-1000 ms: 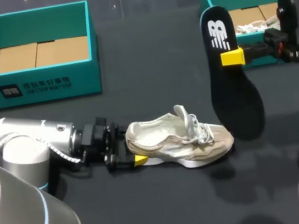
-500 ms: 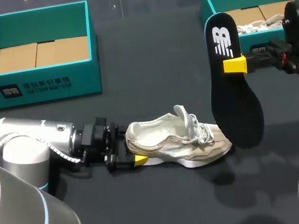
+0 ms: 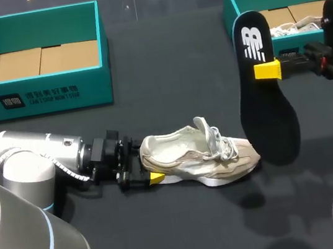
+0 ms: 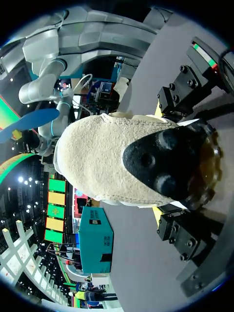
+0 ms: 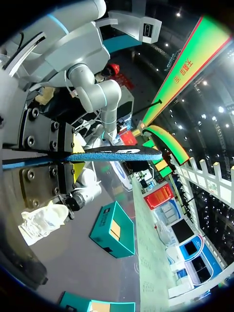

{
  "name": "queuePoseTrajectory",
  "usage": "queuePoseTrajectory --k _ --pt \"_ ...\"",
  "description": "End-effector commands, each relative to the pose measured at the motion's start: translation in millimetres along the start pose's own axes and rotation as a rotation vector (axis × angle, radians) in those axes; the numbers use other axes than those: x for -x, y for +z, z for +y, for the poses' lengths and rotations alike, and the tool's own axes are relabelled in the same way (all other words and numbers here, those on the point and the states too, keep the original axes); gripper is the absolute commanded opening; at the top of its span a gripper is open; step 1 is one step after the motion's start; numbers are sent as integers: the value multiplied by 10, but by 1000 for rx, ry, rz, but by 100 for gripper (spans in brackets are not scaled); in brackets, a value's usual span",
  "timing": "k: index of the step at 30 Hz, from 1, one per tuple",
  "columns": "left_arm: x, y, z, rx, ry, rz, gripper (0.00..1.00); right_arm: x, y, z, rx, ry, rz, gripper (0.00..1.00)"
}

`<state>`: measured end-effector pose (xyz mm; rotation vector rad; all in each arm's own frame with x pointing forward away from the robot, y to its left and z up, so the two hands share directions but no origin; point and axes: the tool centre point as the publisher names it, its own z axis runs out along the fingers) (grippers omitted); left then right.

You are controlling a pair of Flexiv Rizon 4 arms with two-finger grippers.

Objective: Take the shoe out of the shoebox, open the shoe tongue, remove and reinsert the insole, then place the shoe into the shoebox

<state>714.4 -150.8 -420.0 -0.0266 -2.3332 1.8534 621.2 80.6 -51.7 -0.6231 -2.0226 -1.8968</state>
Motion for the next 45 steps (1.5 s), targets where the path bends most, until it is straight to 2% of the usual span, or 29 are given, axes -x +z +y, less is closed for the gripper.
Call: queuePoseTrajectory --k 1,2,4,5,6,7,18,24,27,29,30,32,33,45 --pt "5 -3 5 3 6 -3 18 -27 -7 -18 1 1 -5 0" --pt "-2 -6 -8 0 8 5 31 -27 -7 -18 1 1 -5 0" --pt "-17 -12 -27 -2 10 7 49 -27 -7 -18 1 1 -5 0" --pt "-19 -13 -27 0 11 8 78 -27 -7 -18 1 1 -5 0" --pt "-27 -18 -28 7 14 6 98 -27 -7 -18 1 1 -5 0" --pt "-36 -21 -28 9 16 5 100 -27 -7 -18 1 1 -5 0" --pt "-106 -142 -66 93 28 -30 100 -27 -7 -18 1 1 -5 0" --pt "-158 -272 -97 196 21 -47 100 -27 -7 -18 1 1 -5 0" --pt "-194 -349 -103 276 22 -35 100 -27 -7 -18 1 1 -5 0" --pt "-231 -406 -104 358 14 -23 100 -27 -7 -18 1 1 -5 0" --pt "-240 -433 -100 405 10 -13 100 -27 -7 -18 1 1 -5 0" --pt "-263 -510 -96 555 41 7 100 -27 -7 -18 1 1 -5 0" --pt "-247 -572 -124 608 83 -14 100 -27 -7 -18 1 1 -5 0" --pt "-247 -572 -124 608 83 -14 100 -27 -7 -18 1 1 -5 0"
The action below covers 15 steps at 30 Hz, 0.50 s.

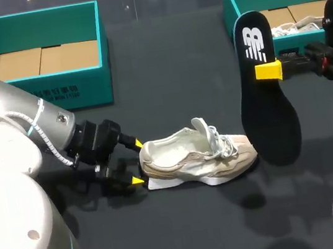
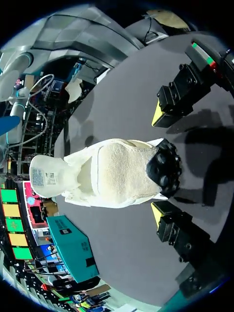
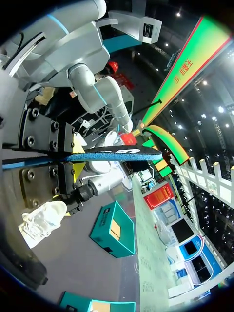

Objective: Take the shoe out of the shoebox, open the shoe tongue, remove and reinsert the insole, then place the shoe into the shoebox

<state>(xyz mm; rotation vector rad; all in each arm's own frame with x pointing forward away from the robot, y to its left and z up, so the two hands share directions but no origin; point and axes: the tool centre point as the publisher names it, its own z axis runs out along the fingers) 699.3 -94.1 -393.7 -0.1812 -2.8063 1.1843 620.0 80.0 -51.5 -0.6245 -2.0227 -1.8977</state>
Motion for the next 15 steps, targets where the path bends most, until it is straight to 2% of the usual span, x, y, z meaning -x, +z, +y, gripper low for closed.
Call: queuePoseTrajectory --k 1,7,8,9,10,12,15 --pt "-2 4 -19 58 -1 0 100 -16 0 -14 0 1 -3 0" --pt "-20 -8 -36 68 15 -5 100 -16 0 -14 0 1 -3 0" --pt "-31 -18 -47 95 0 -11 100 -16 0 -14 0 1 -3 0" --pt "-34 -19 -82 168 -52 -46 100 -16 0 -14 0 1 -3 0" --pt "-52 -27 -112 172 -48 -33 100 -16 0 -14 0 1 -3 0" --pt "-75 -42 -169 262 -102 -58 100 -16 0 -14 0 1 -3 0" --pt "-95 -58 -238 345 -143 -56 100 -16 0 -14 0 1 -3 0"
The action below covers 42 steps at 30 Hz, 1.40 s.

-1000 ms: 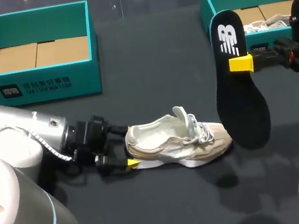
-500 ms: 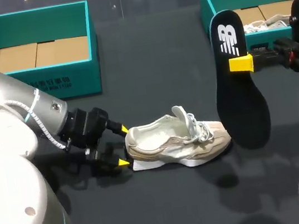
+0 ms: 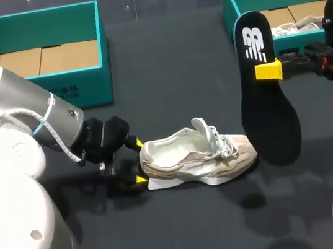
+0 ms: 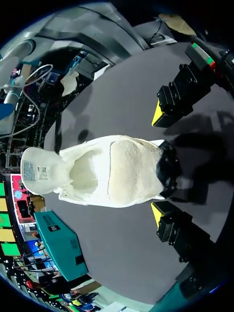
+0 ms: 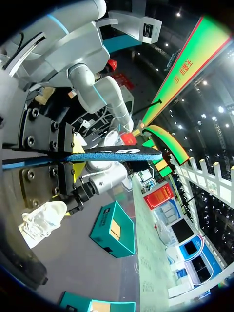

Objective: Take the shoe out of the shoebox, open the shoe tongue, remove and reinsert the insole, then place the shoe into the shoebox

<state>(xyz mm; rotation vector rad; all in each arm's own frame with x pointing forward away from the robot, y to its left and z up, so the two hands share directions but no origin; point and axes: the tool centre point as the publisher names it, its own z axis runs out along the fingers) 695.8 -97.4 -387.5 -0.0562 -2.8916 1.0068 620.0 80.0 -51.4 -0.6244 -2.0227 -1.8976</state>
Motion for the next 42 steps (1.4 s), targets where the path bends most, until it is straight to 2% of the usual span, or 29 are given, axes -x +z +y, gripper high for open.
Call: queuePoseTrajectory --k 1,4,5,17,21,27,42 --pt "-64 -79 -171 233 -74 -14 100 -16 0 -14 0 1 -4 0" --pt "-34 -124 -215 324 -127 -70 100 -16 0 -14 0 1 -4 0" --pt "-24 -137 -237 382 -142 -124 100 -16 0 -14 0 1 -4 0" --pt "-24 -137 -237 382 -142 -124 100 -16 0 -14 0 1 -4 0" --pt "36 -130 -326 472 -143 -125 100 -16 0 -14 0 1 -4 0" --pt "88 -68 -396 563 -103 -109 100 -16 0 -14 0 1 -4 0" --pt "136 -11 -448 570 -64 -85 100 -16 0 -14 0 1 -4 0"
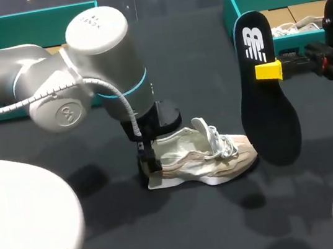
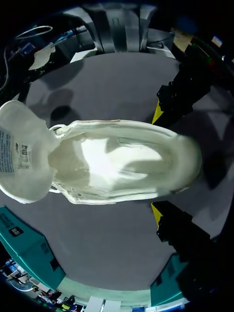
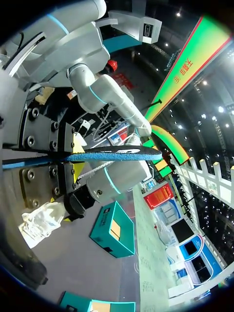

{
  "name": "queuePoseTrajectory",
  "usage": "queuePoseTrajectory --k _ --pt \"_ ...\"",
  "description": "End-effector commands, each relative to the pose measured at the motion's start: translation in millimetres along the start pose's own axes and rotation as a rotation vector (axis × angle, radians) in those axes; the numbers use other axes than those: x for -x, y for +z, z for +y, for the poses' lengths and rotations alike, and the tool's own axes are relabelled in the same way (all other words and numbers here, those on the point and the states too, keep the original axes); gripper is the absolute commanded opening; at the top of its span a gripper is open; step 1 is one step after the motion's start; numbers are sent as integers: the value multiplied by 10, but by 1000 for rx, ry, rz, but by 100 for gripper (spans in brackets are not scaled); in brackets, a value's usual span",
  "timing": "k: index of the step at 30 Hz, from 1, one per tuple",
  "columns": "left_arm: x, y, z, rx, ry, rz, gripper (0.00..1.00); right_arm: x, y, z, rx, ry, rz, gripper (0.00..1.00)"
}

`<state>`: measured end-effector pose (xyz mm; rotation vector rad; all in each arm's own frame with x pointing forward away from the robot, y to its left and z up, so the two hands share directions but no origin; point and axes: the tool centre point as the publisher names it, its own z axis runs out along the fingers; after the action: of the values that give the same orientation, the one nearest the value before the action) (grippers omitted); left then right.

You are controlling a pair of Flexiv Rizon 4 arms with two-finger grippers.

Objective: Take the shoe out of the shoebox, open the shoe tongue, remove and reinsert the insole, then place the shoe into the shoebox

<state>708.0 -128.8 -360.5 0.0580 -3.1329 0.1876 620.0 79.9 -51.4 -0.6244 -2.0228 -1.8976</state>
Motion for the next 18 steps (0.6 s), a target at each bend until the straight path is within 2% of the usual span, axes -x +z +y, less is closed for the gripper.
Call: queuePoseTrajectory --k 1,9,18 --pt "-3 -25 -44 22 6 1 100 -16 0 -14 0 1 -3 0" --pt "-22 -244 -110 -41 56 -20 100 -16 0 -14 0 1 -3 0" --pt "96 -349 -255 -43 75 -23 100 -16 0 -14 0 1 -3 0"
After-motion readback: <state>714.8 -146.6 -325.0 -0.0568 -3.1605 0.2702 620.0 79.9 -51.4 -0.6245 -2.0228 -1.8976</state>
